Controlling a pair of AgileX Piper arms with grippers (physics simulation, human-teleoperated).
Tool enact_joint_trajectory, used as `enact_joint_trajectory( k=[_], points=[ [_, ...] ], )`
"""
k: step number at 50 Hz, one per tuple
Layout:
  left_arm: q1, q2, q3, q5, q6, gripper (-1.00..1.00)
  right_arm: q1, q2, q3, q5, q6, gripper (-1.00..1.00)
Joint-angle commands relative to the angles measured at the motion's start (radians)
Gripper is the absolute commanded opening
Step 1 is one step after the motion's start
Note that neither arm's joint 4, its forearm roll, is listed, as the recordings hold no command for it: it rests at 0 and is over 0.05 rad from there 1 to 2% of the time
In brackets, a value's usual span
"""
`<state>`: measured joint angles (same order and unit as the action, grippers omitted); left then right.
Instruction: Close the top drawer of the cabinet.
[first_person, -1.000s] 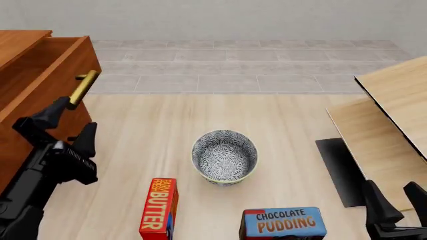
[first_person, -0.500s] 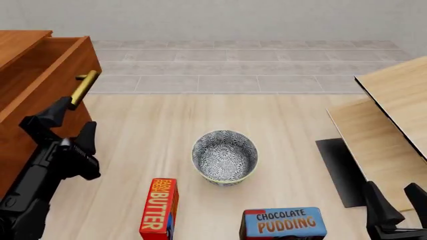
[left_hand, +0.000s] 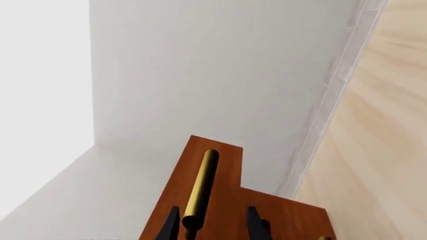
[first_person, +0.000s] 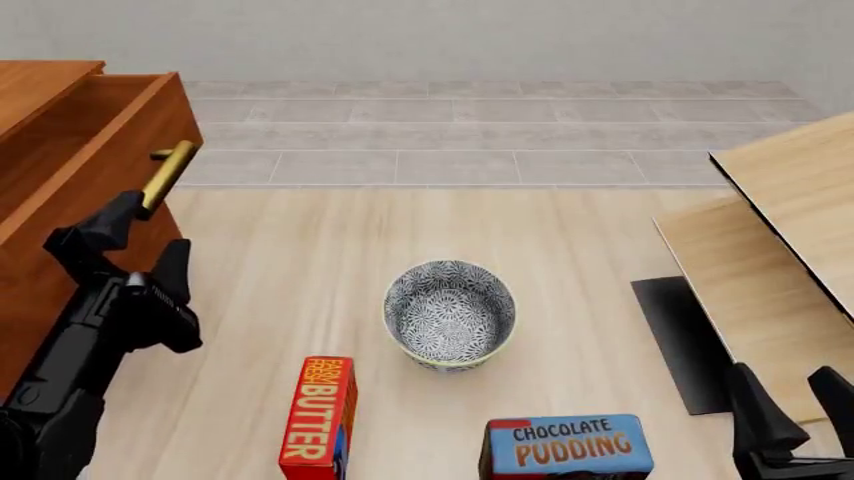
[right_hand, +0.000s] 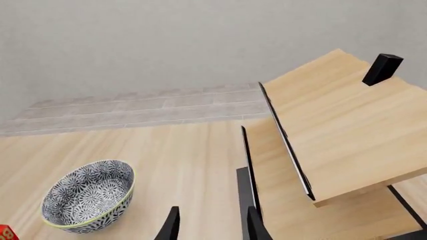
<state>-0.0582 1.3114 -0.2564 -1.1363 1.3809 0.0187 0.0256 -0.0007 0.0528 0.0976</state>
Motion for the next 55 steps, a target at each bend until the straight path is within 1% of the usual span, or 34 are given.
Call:
enact_joint_trajectory(
  k=[1, 26, 55],
  points=[
    [0.036, 0.030, -0.008, -0.004, 0.006, 1.00, -0.001, -0.001, 0.000, 0.002, 0.001, 1.00],
    [0.107, 0.037, -0.014, -0.004, 0.009, 1.00, -0.005, 0.004, 0.000, -0.003, -0.001, 1.00],
    [0.150, -0.003, -0.004, 0.025, 0.008, 1.00, -0.007, 0.006, 0.000, -0.005, -0.001, 1.00]
  ],
)
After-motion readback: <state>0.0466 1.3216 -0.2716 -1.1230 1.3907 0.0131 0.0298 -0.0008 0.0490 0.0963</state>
